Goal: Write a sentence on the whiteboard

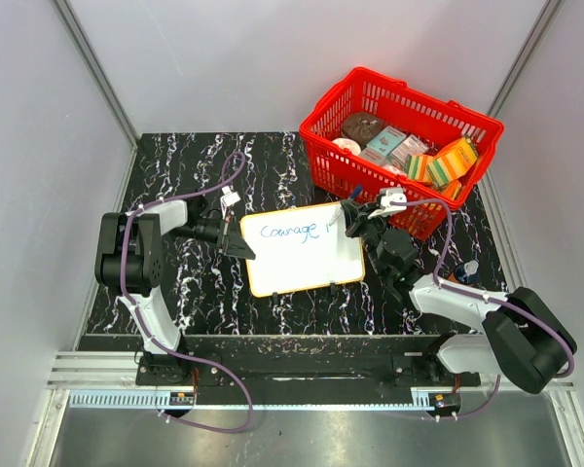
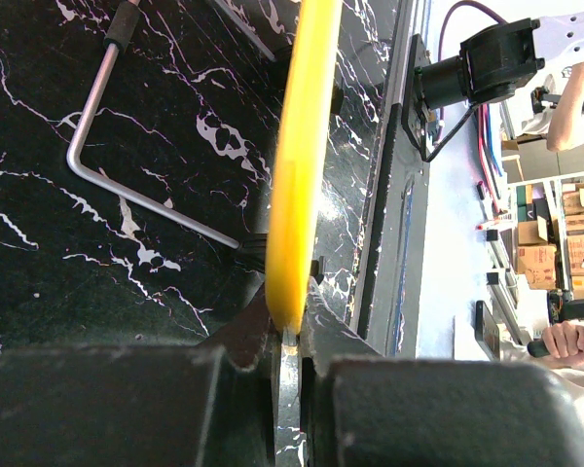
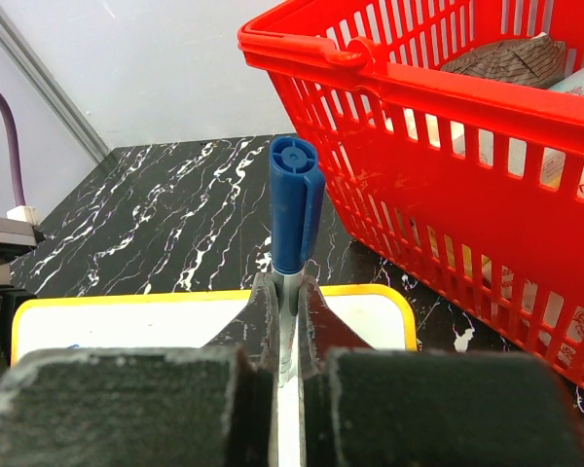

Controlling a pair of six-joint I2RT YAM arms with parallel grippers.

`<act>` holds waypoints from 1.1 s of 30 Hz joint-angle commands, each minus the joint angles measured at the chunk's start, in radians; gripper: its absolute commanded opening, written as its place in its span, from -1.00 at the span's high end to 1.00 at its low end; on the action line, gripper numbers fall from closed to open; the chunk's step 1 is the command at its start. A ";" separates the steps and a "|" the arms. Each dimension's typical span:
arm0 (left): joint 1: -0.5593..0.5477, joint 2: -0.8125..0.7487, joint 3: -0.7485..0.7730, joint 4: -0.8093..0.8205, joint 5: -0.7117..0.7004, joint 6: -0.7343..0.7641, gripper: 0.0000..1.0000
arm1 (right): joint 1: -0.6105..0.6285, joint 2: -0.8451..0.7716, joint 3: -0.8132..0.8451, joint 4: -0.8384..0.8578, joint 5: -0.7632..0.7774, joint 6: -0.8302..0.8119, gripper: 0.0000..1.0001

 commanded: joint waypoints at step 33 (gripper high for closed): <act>-0.023 0.010 0.012 0.007 -0.131 0.048 1.00 | -0.008 -0.014 -0.027 0.001 0.023 0.035 1.00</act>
